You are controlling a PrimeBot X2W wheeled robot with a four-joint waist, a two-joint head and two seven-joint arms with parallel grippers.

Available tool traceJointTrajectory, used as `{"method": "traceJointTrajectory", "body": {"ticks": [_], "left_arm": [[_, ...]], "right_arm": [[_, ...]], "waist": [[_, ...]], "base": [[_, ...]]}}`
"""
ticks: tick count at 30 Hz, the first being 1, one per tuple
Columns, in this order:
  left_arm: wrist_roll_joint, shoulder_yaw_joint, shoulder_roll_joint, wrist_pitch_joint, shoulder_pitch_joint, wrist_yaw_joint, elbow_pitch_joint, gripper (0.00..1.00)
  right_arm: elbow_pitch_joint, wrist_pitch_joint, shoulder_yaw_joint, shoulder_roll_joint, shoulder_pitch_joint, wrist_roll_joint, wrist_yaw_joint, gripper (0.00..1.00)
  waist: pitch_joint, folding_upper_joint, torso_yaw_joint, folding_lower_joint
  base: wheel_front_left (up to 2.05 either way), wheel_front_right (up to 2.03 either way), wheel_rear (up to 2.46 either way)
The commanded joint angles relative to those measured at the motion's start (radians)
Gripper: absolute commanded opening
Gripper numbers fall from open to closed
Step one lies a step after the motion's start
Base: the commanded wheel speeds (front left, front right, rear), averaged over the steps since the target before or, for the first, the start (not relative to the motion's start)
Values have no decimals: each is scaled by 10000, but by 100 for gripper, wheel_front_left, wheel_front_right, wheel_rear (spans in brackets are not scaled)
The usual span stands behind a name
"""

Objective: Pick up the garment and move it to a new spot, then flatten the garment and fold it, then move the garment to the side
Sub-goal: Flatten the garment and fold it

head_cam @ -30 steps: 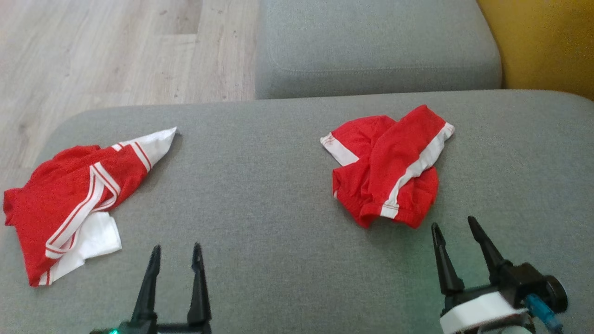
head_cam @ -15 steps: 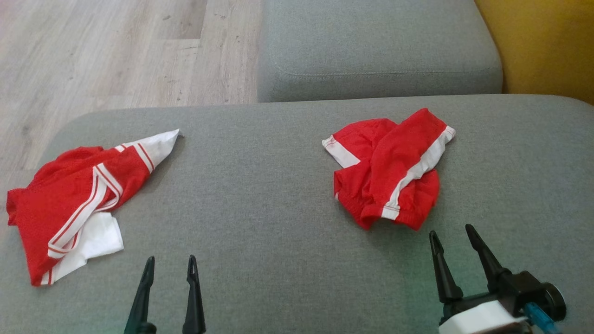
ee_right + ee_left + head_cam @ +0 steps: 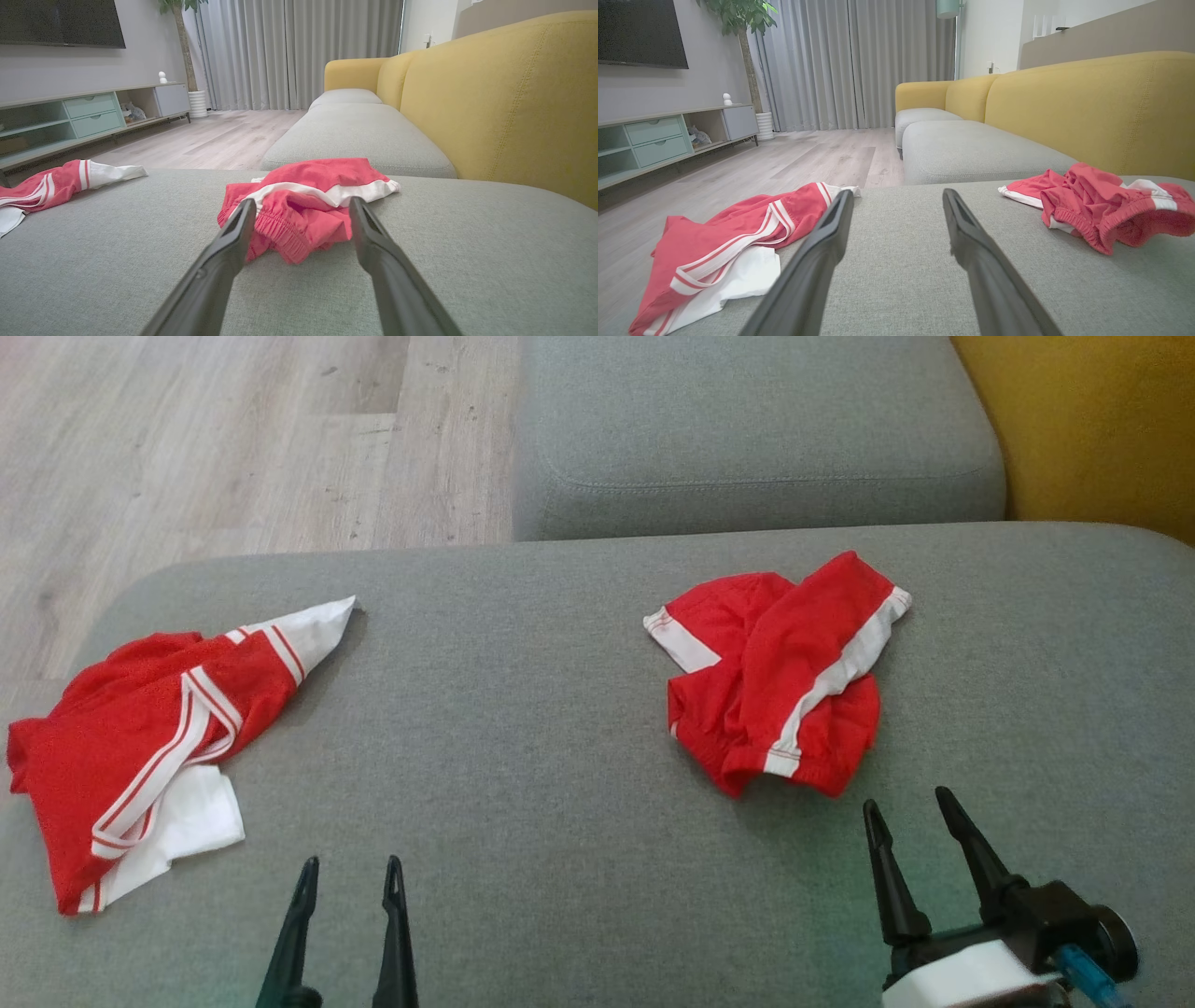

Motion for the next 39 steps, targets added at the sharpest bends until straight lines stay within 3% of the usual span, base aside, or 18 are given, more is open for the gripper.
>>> {"method": "traceJointTrajectory", "body": {"ticks": [1,13,18,24,29,32,39], "left_arm": [[91,292,-106,-80,-445,0,-276,100],[65,176,-109,-80,-492,125,-213,100],[-416,-186,-109,-80,-795,-332,-69,100],[-2147,-904,-110,-80,-1537,-1359,437,100],[-4260,-1781,-110,-80,-2433,-2094,1381,100],[-5164,-2361,-110,-80,-2862,-2304,1816,100],[-8103,-4863,-110,185,-4545,-2439,2658,100]], "right_arm": [[-321,4,235,-51,-331,37,-7,100],[-357,4,278,-51,-435,33,-7,100],[-482,4,382,-51,-596,-7,-7,100],[-772,4,588,-51,-855,-59,-7,100],[-1065,4,738,-51,-1216,-115,-7,100],[-1172,4,730,-51,-1351,-84,-7,100],[-1368,4,758,-51,-1618,-48,-7,100]], "waist": [[-3,-1,10,0],[90,-1,-149,0],[505,-1,-648,0],[1235,-1,-1468,0],[1972,-1,-2149,0],[2237,-1,-2384,0],[2943,-1,-3019,0]], "base": [[0,0,0],[0,0,0],[0,0,0],[0,0,0],[0,0,0],[0,0,0],[0,0,0]]}}
